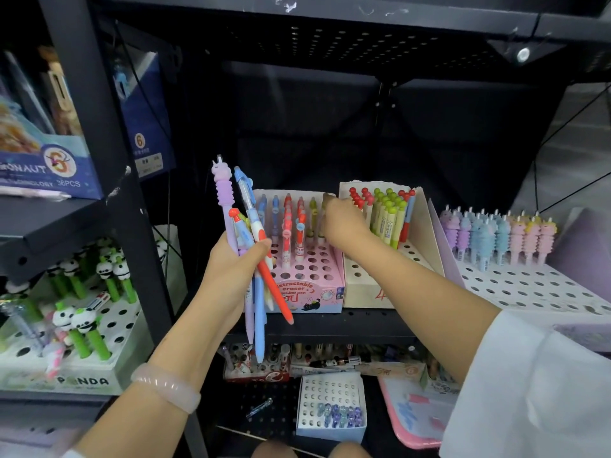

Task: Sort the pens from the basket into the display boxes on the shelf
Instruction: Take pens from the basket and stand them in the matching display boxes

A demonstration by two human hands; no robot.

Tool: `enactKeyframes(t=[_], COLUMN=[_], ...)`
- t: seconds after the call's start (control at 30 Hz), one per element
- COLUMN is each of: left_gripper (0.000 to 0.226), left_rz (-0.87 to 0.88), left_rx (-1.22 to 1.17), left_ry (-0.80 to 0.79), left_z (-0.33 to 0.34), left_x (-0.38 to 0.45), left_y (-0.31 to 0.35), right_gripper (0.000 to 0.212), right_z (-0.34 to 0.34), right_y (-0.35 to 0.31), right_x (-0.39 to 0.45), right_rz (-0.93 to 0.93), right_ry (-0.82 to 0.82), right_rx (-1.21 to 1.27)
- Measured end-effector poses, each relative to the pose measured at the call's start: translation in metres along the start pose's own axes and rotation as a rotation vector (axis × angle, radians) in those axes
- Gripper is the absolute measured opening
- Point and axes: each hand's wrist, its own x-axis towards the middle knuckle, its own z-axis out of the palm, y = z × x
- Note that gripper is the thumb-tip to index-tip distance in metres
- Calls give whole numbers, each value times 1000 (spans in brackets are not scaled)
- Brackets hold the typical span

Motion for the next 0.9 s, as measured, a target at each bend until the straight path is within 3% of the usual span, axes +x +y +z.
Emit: enactKeyframes(t=[0.07, 0.17, 0.23, 0.3, 0.63, 0.9], left_gripper=[7, 6, 6, 7, 5, 7], left_rz=[-1, 8, 22, 34, 48, 17], left_rx=[-13, -26, -16, -4, 27, 39], left_ry=[-12, -41, -70, -99, -170, -25], left_z=[2, 9, 16, 24, 29, -10], left_x=[-1, -2, -4, -6, -9, -2], left_y=[0, 1, 2, 2, -1, -3], right_gripper=[49, 29, 23, 19, 15, 13], right_z=[-3, -12, -22, -30, -41, -49], right_y=[0, -10, -19, -24, -21, -32], right_x=[-5, -19, -25, -28, -25, 5], right_rz=[-41, -151, -142, -147, -129, 42], right_ry=[58, 186, 34, -105, -212, 157], right_rx=[77, 408, 798, 1001, 1180, 1354])
